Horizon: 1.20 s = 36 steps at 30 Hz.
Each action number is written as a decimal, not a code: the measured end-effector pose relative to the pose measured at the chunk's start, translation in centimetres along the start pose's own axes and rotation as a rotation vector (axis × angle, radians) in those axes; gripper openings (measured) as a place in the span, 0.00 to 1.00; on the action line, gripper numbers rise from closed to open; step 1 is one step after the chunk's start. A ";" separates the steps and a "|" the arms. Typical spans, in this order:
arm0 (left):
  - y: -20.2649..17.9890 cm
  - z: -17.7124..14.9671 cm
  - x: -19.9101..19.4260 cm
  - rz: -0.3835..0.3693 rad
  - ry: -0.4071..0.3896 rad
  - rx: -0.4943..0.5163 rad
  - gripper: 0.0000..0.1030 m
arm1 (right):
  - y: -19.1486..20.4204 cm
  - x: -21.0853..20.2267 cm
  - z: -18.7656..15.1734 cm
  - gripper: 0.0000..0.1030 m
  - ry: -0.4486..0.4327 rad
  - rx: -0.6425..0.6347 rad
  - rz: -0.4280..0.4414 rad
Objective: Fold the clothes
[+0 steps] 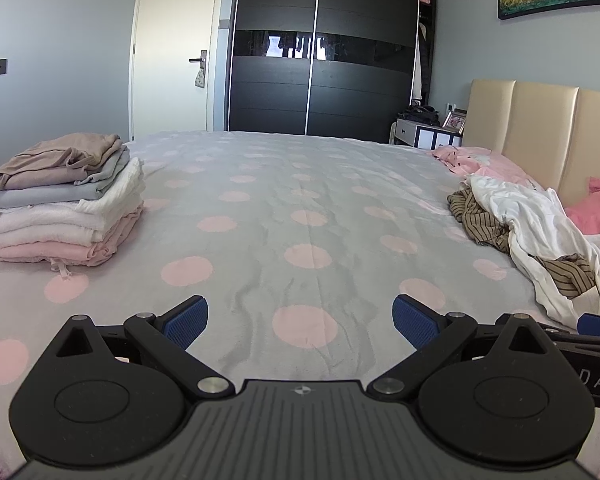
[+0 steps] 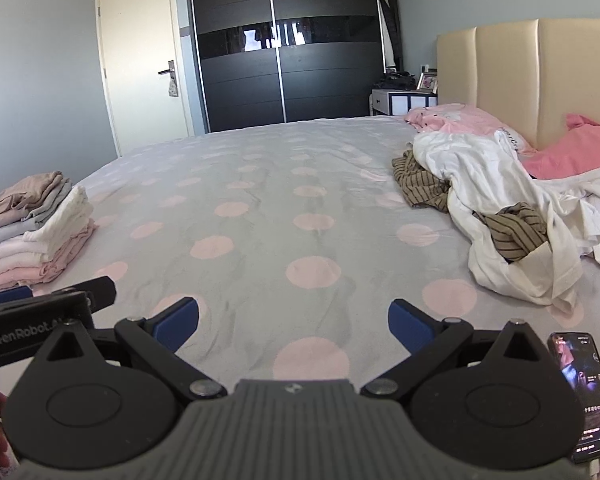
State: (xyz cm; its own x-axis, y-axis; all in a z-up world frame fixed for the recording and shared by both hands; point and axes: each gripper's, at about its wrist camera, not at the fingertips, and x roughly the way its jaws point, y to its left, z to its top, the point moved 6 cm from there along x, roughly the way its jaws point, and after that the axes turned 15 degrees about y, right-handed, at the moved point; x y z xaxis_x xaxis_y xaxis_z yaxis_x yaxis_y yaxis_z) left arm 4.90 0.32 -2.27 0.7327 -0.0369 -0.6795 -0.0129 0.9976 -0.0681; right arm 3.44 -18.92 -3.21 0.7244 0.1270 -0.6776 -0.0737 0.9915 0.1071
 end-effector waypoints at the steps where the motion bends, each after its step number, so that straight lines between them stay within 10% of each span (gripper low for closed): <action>1: 0.0 0.0 0.0 -0.001 0.002 -0.001 0.98 | 0.1 0.0 0.0 0.99 -0.003 -0.004 0.000; 23: -0.2 0.0 0.0 -0.024 0.001 0.053 0.98 | 0.2 -0.2 0.0 0.98 -0.009 -0.033 0.027; 36: -0.7 5.3 0.0 -0.085 0.036 0.091 0.98 | -4.6 -0.7 4.5 0.98 0.094 -0.145 0.028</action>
State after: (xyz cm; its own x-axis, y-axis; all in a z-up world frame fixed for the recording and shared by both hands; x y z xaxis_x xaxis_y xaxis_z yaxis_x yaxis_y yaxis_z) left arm 8.56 -0.10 1.67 0.7036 -0.1223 -0.7000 0.1112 0.9919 -0.0615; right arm 6.37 -23.73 0.07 0.6542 0.1503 -0.7413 -0.1963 0.9802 0.0255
